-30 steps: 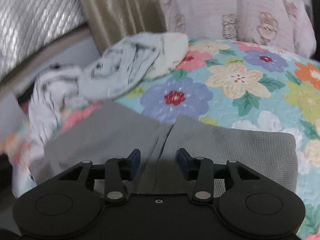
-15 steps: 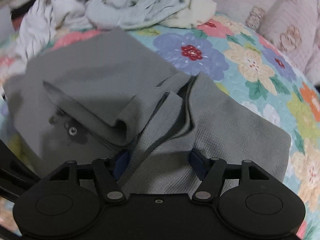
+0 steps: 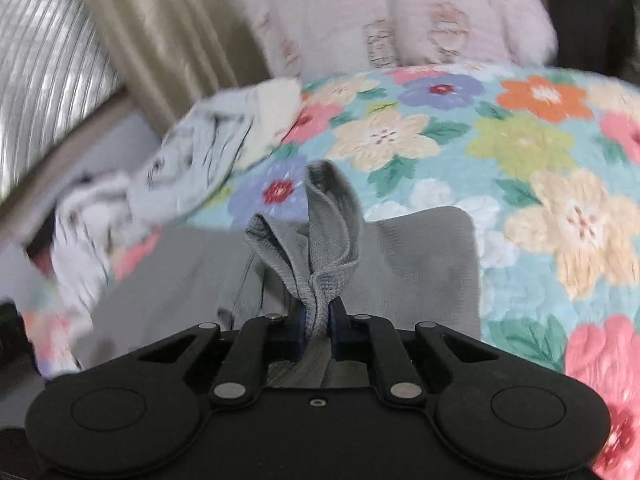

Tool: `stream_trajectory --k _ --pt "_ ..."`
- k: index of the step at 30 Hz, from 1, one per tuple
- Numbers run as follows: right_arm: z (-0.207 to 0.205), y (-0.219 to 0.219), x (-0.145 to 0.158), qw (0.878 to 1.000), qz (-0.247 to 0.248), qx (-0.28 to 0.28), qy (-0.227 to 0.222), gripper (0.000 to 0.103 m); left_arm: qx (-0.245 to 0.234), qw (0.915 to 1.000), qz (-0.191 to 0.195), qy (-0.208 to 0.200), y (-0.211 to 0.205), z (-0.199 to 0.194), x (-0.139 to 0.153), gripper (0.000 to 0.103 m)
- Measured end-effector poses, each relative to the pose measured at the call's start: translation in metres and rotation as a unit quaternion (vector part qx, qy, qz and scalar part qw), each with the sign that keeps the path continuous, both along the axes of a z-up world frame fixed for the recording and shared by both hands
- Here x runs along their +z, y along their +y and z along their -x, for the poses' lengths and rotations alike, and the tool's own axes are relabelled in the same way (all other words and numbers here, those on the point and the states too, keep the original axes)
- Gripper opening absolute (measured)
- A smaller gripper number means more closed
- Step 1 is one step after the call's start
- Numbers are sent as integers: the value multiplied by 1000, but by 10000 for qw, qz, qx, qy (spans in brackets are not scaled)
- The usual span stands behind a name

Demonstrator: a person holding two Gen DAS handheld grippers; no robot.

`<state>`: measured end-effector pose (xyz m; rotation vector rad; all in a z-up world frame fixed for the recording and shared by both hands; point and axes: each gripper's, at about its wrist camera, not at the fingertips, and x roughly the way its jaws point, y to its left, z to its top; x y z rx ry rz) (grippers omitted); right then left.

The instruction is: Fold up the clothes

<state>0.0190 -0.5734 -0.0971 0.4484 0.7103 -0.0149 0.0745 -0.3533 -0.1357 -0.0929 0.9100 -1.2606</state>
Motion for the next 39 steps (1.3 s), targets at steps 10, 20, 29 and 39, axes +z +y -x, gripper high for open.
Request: stream_trajectory --k 10,20,29,39 --pt "-77 53 -18 9959 879 215 74 13 1122 9893 -787 497 33 -42 -16 12" --pt "-59 57 -20 9980 586 240 82 41 2761 9556 -517 888 144 -82 -8 58" --pt "-4 92 -24 9898 861 979 570 49 2719 9579 -790 476 110 -107 -30 4" --pt "6 164 -51 9363 3052 1582 720 58 2857 9439 -1658 -34 113 -106 -22 10"
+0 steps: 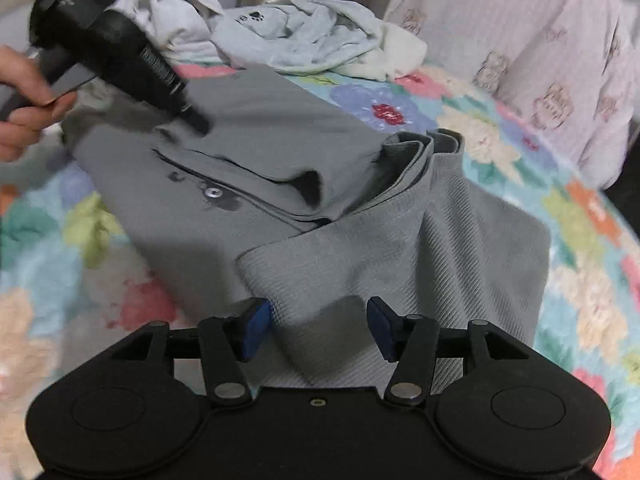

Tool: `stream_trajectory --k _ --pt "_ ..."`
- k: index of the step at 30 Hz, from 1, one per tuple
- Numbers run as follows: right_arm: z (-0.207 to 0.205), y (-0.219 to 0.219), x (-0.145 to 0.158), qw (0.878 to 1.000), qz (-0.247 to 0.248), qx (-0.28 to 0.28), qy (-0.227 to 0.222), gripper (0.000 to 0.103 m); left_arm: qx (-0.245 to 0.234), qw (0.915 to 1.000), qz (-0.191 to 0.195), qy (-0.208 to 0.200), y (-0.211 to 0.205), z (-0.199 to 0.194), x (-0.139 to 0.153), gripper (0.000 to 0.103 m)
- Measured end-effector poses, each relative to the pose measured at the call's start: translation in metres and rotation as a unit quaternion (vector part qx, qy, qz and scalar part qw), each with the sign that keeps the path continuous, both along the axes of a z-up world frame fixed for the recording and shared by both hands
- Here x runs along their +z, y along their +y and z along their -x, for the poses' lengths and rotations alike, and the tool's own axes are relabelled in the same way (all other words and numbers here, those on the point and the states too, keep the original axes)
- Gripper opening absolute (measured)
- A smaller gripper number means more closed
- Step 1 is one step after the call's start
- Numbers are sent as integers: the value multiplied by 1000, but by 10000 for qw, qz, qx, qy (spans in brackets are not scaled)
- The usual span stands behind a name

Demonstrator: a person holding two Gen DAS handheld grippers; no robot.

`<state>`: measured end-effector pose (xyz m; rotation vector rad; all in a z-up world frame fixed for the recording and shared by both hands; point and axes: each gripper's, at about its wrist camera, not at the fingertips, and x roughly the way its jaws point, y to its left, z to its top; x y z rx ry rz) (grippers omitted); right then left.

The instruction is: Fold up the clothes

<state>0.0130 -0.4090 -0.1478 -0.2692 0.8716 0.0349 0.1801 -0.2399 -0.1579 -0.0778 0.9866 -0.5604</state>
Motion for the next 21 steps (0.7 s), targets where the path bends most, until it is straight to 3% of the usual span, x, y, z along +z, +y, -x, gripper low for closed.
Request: stream_trajectory --k 1,2,3,6,9,12,14,16,18,21 --pt "-2 -1 -3 10000 -26 -25 -32 50 35 9999 69 -96 2 5 2 17" --pt "-2 -3 -4 9998 -170 8 -61 16 37 9998 146 -117 3 9 5 26" --pt "-1 -6 -2 9995 -291 17 -105 3 39 9997 219 -137 5 14 9 29" --pt "9 -18 21 9971 -658 -40 -381 4 -14 9991 348 -229 10 26 24 31" --pt "24 -42 48 9861 -1537 71 -625 4 -181 9972 703 -178 14 40 36 35" --pt "31 -46 47 9814 -1862 301 -354 4 -324 9954 871 -217 8 56 44 41" --pt "26 -37 29 9846 -1706 377 87 4 -465 9960 430 -636 -8 68 49 45" --pt "19 -25 11 9893 -1330 384 463 4 -699 9942 165 -805 -23 74 50 48" --pt "19 -17 6 9908 -1149 493 523 6 -766 9948 310 -591 -29 74 46 48" --pt "22 -25 18 9856 -1551 530 403 6 -790 9952 563 -164 -32 73 37 48"
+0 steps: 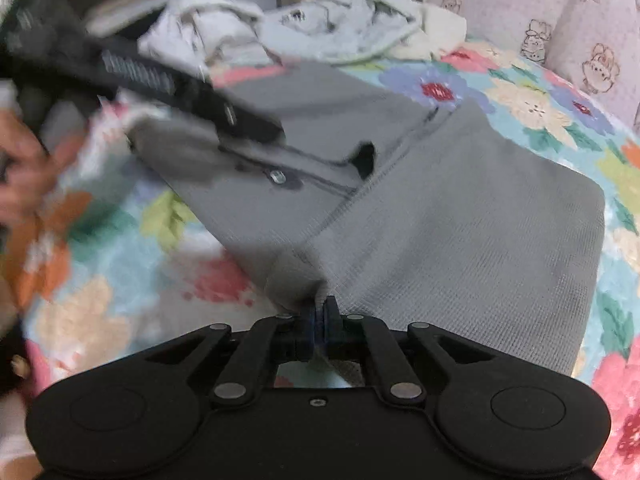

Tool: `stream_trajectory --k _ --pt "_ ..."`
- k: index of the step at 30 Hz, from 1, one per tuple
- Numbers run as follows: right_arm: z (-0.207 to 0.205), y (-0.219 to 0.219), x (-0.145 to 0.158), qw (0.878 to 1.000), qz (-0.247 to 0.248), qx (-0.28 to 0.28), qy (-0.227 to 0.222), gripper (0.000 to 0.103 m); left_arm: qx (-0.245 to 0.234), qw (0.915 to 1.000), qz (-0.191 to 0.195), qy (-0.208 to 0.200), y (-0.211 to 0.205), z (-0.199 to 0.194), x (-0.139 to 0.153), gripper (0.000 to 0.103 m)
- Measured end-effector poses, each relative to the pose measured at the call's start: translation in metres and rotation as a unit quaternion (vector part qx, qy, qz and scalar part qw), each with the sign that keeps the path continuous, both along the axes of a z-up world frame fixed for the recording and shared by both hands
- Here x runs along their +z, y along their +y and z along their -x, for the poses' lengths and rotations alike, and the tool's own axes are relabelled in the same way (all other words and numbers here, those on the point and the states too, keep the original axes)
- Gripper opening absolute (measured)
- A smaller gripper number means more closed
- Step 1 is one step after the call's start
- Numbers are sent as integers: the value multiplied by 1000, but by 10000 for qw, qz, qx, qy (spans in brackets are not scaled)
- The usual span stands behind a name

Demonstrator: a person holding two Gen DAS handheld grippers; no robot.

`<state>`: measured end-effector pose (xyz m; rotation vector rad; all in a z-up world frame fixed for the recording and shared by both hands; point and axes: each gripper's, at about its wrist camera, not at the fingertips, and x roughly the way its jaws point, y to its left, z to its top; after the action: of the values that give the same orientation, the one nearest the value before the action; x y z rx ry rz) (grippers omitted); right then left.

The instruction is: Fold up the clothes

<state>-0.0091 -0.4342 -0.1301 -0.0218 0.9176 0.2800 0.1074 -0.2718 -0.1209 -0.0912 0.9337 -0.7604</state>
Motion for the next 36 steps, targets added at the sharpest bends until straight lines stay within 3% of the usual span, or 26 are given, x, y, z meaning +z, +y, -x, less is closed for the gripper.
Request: stream_trajectory --k 3,5,7,8,10,13,16,18,20,23,27,28,29,34,36 --pt "-4 -13 -6 9987 -394 -245 221 11 -27 9999 -49 142 -4 1 -5 48" --pt "-3 -20 -6 9974 -529 -414 265 17 29 9993 -361 -2 -2 1 -6 48" --pt "4 -27 4 9956 -796 -496 30 29 177 9979 -585 -191 11 2 1 49" --pt "8 -30 10 9936 -994 -521 -136 38 292 9973 -637 -227 23 1 5 52" --pt "11 -38 19 9858 -1523 -553 -432 46 575 9955 -720 -234 50 -4 11 59" --pt "4 -36 20 9789 -1807 -711 -631 46 1125 9880 -986 -373 96 -13 13 63" --pt "-6 -9 21 9857 -1252 -692 -890 46 1557 9814 -1066 -354 133 -21 7 63" --pt "-12 16 25 9901 -781 -423 -1085 47 1622 9839 -743 -53 153 -29 -2 63" --pt "-16 40 29 9909 -447 -129 -1261 56 1638 9853 -352 318 164 -38 -14 64" --pt "-21 69 30 9885 -131 172 -1495 65 1621 9844 -14 677 163 -49 -34 72" --pt "-28 104 22 9856 382 371 -1608 68 1492 9868 120 622 150 -55 -45 68" --pt "-30 112 19 9846 547 391 -1615 68 1442 9875 173 613 147 -56 -47 46" --pt "-33 122 15 9832 725 440 -1614 69 1360 9879 277 698 145 -58 -47 16" --pt "-47 177 -10 9602 2032 897 -1692 70 1253 9841 886 900 147 -67 -35 9" --pt "-54 195 -18 9514 2354 969 -1736 80 1155 9831 1098 898 146 -69 -26 9"
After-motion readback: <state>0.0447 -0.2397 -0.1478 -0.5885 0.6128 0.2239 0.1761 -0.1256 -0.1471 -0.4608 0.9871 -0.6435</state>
